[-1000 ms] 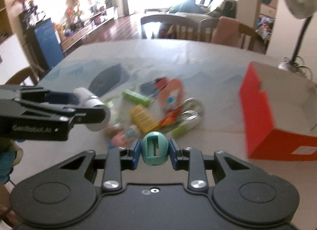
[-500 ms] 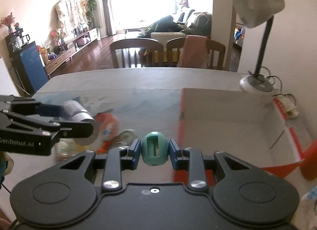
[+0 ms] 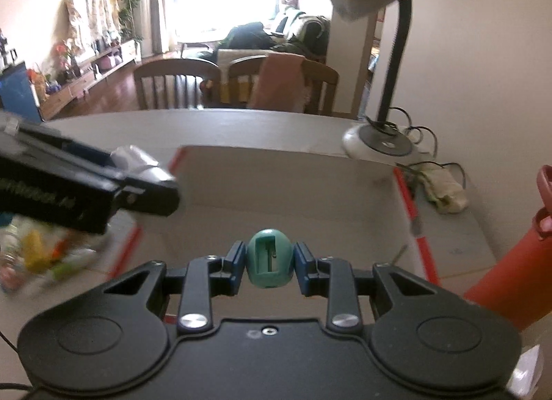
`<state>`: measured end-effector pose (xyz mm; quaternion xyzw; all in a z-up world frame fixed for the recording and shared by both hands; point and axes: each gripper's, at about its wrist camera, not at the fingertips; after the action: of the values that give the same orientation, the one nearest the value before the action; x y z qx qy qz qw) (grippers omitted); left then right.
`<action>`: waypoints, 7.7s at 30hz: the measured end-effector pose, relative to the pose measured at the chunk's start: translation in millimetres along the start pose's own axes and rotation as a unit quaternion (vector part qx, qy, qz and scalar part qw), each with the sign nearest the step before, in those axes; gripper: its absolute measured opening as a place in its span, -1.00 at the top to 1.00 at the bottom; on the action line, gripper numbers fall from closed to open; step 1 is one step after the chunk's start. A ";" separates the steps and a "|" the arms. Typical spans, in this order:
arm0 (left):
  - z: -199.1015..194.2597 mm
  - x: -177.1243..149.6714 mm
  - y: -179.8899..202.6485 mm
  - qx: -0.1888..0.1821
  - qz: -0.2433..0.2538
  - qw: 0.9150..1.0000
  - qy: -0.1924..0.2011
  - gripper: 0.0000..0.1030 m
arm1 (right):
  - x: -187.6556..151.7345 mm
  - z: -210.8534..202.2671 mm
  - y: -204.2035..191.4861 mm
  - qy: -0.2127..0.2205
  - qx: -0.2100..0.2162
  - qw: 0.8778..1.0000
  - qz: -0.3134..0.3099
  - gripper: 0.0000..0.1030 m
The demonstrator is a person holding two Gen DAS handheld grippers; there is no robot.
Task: Organize rigid objects
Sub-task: 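Carry both items over the red box and open both tools to drop them, then lift both tools out of the box and return over the item cluster, then grasp the green-lid toothpick jar with the left tool, then grasp the pink pig figurine with the right tool while the left tool holds the jar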
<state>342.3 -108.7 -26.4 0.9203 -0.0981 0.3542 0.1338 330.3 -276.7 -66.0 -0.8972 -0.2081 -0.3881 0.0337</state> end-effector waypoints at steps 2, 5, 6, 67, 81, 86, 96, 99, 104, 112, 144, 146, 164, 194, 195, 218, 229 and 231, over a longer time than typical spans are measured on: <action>20.5 8.1 11.1 0.000 0.002 1.000 -0.009 -0.34 | -1.5 10.2 10.4 -0.010 -0.003 1.000 0.000 0.43; 50.9 17.4 25.1 0.006 0.009 1.000 -0.028 -0.34 | -3.5 22.2 19.9 -0.023 0.002 1.000 0.002 0.43; 61.5 19.6 29.2 0.009 0.013 0.999 -0.036 -0.34 | -3.8 27.3 24.0 -0.029 0.005 1.000 0.004 0.43; 99.4 28.9 23.5 0.027 -0.038 0.992 -0.113 -0.34 | -7.7 27.5 50.7 -0.074 0.059 0.993 0.067 -0.46; 7.4 8.9 22.1 0.015 -0.031 0.999 -0.036 -0.34 | -4.0 -23.8 24.8 -0.031 0.092 0.993 0.069 -0.55; -23.4 -9.8 13.9 0.023 -0.027 0.999 -0.010 -0.35 | -6.0 -39.5 4.6 -0.019 0.104 0.992 0.065 -0.59; -83.2 -51.8 -15.8 0.037 -0.018 0.999 0.035 -0.45 | -12.0 -62.6 -47.7 0.008 0.115 0.992 0.059 -0.72; -100.4 -63.4 -28.9 0.042 -0.019 0.998 0.047 -0.45 | -14.3 -67.6 -66.6 0.016 0.123 0.990 0.064 -0.75; -126.9 -82.9 -56.3 0.042 -0.028 0.997 0.059 -0.48 | -17.4 -73.7 -99.7 0.030 0.134 0.988 0.070 -0.84; -159.2 -111.0 -108.9 0.035 -0.053 0.996 0.068 -0.58 | -27.7 -79.3 -157.5 0.026 0.149 0.987 0.061 -0.87; -151.2 -195.4 -251.8 0.053 -0.115 0.991 0.034 -0.99 | -41.4 -41.3 -308.0 -0.049 0.182 0.982 -0.020 -0.85; -143.8 -197.1 -261.7 0.056 -0.133 0.989 0.018 -0.99 | -41.2 -34.0 -311.3 -0.054 0.182 0.982 -0.021 -0.84; -77.7 -183.7 -284.3 0.124 -0.166 0.978 -0.036 -0.99 | -31.9 32.9 -350.1 -0.094 0.184 0.978 -0.021 -0.55; -71.7 -197.1 -308.0 0.108 -0.203 0.972 -0.049 -0.23 | -32.8 68.6 -357.2 -0.117 0.161 0.980 0.004 0.10; -72.8 -197.7 -308.9 0.105 -0.206 0.972 -0.049 -0.18 | -32.8 68.2 -356.5 -0.117 0.161 0.980 0.008 0.13; -112.6 -219.6 -304.0 0.086 -0.220 0.970 -0.058 0.16 | -23.8 18.4 -343.5 -0.075 0.167 0.983 0.016 0.41; -129.2 -220.9 -295.7 0.080 -0.216 0.972 -0.049 0.18 | -33.9 8.0 -335.2 -0.080 0.173 0.982 -0.001 0.69; -129.7 -222.6 -295.3 0.079 -0.219 0.971 -0.050 0.18 | -37.1 9.0 -334.8 -0.085 0.173 0.981 -0.004 0.69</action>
<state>180.0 230.4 -137.1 0.9436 0.1274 0.2767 0.1298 180.0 17.5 -132.5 -0.9067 -0.2776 -0.2688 0.1693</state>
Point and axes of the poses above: each gripper's, at about its wrist camera, not at the fingertips, and z roughly the way its jaws point, y to its right, x to its top, and after that the axes turned 3 degrees about -z, right-handed
